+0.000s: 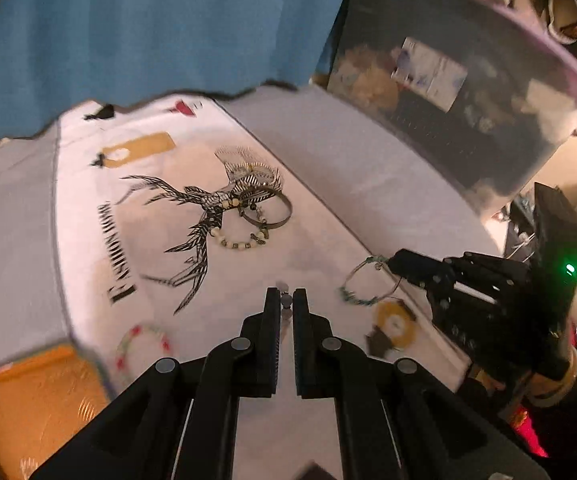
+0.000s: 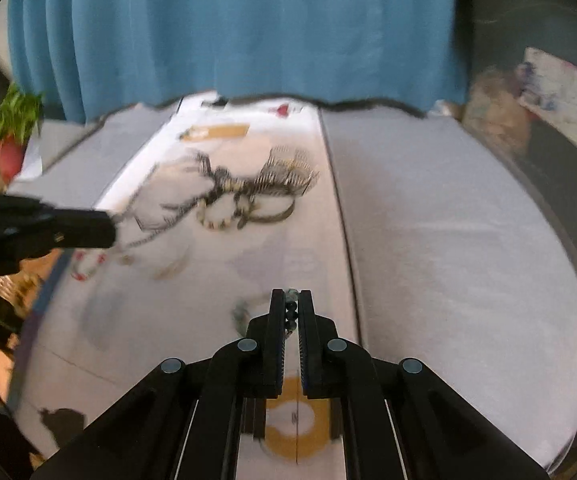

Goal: Organize jewelry

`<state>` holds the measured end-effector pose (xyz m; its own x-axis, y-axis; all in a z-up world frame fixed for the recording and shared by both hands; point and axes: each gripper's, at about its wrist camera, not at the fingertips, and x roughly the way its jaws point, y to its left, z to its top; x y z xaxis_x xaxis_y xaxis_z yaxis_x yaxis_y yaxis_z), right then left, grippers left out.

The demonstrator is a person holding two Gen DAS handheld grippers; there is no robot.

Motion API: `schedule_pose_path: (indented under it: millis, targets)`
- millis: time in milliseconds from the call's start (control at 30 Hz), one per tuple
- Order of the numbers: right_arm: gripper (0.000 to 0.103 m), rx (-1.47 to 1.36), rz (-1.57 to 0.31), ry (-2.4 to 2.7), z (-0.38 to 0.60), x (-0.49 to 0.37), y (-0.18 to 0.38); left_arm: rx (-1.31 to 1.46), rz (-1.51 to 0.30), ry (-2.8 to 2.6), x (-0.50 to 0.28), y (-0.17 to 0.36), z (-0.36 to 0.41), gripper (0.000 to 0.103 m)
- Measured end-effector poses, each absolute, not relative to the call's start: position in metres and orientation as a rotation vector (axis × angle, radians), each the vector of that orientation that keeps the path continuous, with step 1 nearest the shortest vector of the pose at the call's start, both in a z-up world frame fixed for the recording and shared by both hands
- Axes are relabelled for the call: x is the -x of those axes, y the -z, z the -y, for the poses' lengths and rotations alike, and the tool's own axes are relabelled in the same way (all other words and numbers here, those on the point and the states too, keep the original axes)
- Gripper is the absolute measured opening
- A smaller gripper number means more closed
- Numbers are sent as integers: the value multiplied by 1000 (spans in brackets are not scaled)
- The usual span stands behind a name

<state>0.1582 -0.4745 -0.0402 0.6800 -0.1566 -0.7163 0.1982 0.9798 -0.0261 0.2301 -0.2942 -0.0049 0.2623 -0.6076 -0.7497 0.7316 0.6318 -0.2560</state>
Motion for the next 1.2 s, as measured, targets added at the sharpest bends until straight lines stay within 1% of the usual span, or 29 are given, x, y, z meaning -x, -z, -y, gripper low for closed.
schedule_pose_path:
  millis: [133, 333, 533, 900, 1200]
  targets:
    - [6, -17, -776, 217, 462, -137, 20, -143, -900, 881, -200, -20, 265, 4]
    - [6, -13, -748, 188, 430, -94, -5, -128, -911, 796, -159, -35, 219, 4]
    - [6, 11, -742, 133, 384, -47, -17, -75, -959, 694, -120, -37, 172, 4]
    - [6, 29, -737, 28, 314, 30, -30, 1, -910, 600, -25, -46, 84, 4]
    - [6, 60, -737, -37, 278, 57, -40, 52, -866, 543, 12, -49, 39, 4]
